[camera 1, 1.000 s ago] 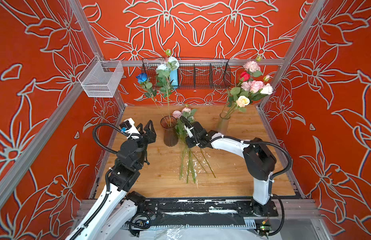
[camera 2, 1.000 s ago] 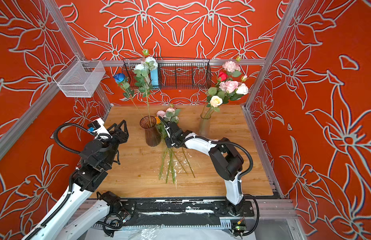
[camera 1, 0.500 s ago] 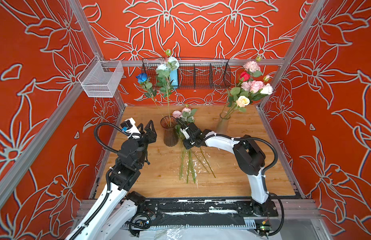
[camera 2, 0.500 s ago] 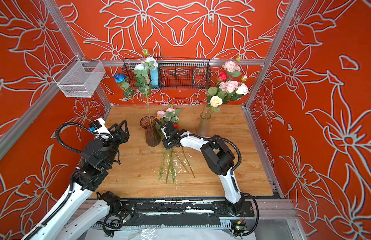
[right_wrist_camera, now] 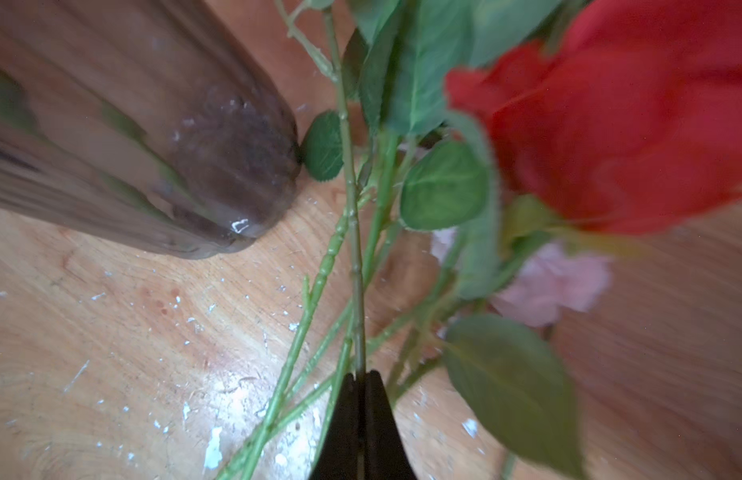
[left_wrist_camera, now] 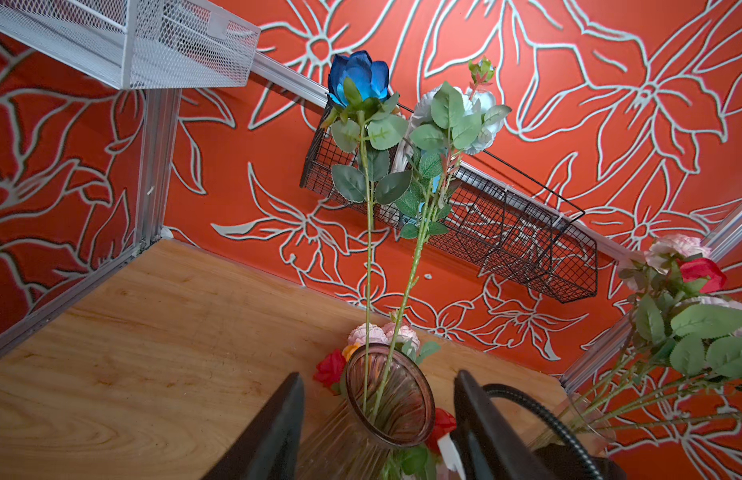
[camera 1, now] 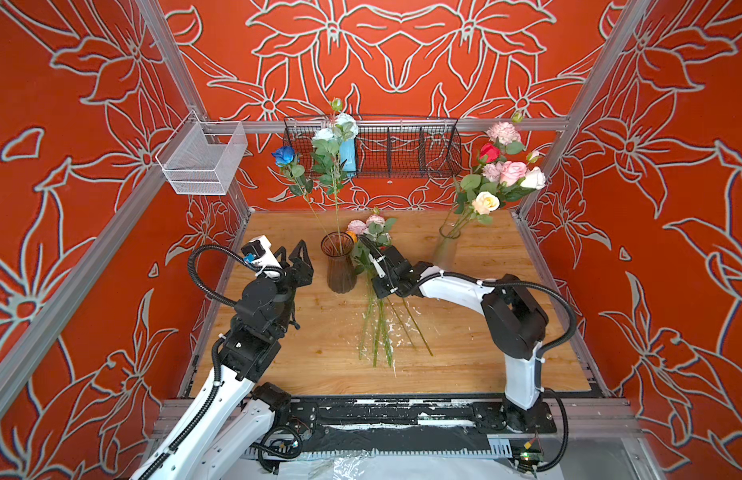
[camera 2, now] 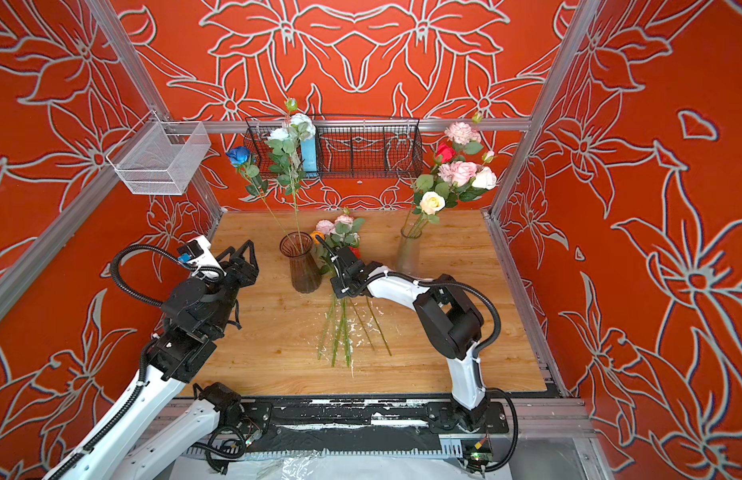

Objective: Arrange the flowers into the vase
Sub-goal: 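Lift the red rose up out of the bunch with the right gripper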

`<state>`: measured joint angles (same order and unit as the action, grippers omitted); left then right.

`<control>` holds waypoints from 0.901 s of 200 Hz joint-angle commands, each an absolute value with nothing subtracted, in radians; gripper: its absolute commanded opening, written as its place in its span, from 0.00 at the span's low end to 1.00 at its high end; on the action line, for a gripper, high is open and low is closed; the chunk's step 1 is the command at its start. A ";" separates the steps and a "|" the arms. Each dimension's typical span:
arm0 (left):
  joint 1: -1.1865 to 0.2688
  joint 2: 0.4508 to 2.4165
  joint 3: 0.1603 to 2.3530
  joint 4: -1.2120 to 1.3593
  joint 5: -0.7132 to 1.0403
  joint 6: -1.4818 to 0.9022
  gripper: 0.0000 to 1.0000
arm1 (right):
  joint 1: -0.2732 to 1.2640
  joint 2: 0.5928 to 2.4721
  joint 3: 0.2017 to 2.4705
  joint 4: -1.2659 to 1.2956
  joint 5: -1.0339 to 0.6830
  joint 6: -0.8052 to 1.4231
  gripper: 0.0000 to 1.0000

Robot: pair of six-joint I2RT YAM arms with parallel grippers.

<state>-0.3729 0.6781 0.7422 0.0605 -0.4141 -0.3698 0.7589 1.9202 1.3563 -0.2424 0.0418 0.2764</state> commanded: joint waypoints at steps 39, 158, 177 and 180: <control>-0.365 0.675 0.764 0.075 -0.430 -0.361 0.58 | 0.759 1.735 1.242 -0.167 0.123 0.382 0.00; -0.365 0.654 0.762 0.075 -0.422 -0.373 0.59 | 0.759 1.267 0.924 0.074 0.103 0.526 0.00; -0.365 0.651 0.762 0.077 -0.417 -0.378 0.59 | 0.765 1.207 0.861 0.173 0.102 0.522 0.00; -0.365 0.651 0.763 0.077 -0.415 -0.379 0.59 | 0.765 1.201 0.853 0.188 0.105 0.520 0.00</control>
<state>-0.3729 0.6621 0.7422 0.0608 -0.4171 -0.3649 0.7551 1.2613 0.9154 0.0307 0.1081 0.4889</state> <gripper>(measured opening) 0.586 0.058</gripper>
